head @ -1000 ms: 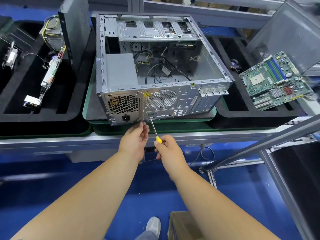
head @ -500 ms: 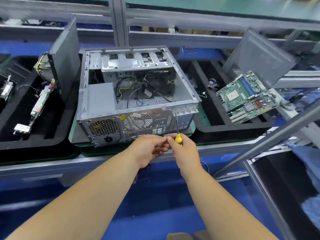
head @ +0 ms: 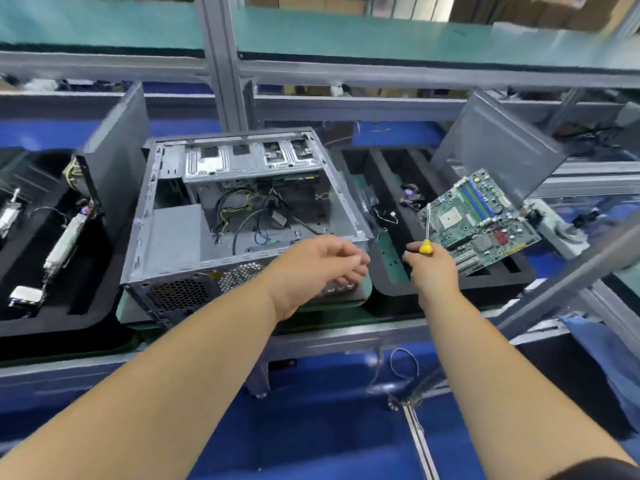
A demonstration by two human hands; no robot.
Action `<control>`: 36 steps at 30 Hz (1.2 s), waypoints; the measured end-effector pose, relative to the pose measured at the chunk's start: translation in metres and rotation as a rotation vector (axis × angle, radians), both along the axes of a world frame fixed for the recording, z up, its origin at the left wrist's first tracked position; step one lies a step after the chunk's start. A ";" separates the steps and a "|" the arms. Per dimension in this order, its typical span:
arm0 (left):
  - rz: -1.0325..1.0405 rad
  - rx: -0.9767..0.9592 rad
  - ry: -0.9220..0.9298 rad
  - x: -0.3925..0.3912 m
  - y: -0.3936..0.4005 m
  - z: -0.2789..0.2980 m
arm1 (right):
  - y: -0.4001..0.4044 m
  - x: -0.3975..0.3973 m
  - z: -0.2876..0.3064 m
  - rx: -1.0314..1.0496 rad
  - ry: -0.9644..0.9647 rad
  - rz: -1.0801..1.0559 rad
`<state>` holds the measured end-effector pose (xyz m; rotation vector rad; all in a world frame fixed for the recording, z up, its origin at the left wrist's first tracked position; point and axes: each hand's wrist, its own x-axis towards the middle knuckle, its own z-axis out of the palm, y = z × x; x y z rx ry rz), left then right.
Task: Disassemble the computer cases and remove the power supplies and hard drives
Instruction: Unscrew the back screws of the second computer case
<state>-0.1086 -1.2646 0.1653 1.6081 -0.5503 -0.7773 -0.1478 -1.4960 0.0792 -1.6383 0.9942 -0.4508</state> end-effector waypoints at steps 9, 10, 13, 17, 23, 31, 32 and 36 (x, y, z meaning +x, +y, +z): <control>0.113 0.387 -0.770 0.054 0.096 0.042 | 0.029 0.034 0.032 0.147 -0.100 0.248; 0.049 0.553 -0.835 0.061 0.110 0.039 | 0.037 0.035 0.036 0.133 -0.091 0.267; -0.145 0.987 -0.835 0.078 0.147 0.022 | 0.053 0.038 0.042 0.076 -0.084 0.278; -0.085 1.038 -0.929 0.090 0.168 -0.006 | 0.060 0.041 0.044 0.041 -0.069 0.232; -0.001 0.894 -0.939 0.114 0.182 -0.021 | 0.061 0.052 0.042 -0.014 -0.055 0.205; -0.023 0.846 -0.955 0.168 0.188 -0.024 | 0.072 0.092 0.050 -0.021 -0.013 0.168; -0.031 0.844 -0.961 0.176 0.189 -0.024 | 0.073 0.098 0.051 -0.019 -0.001 0.153; -0.049 0.826 -0.969 0.203 0.189 -0.025 | 0.077 0.118 0.054 0.002 0.033 0.115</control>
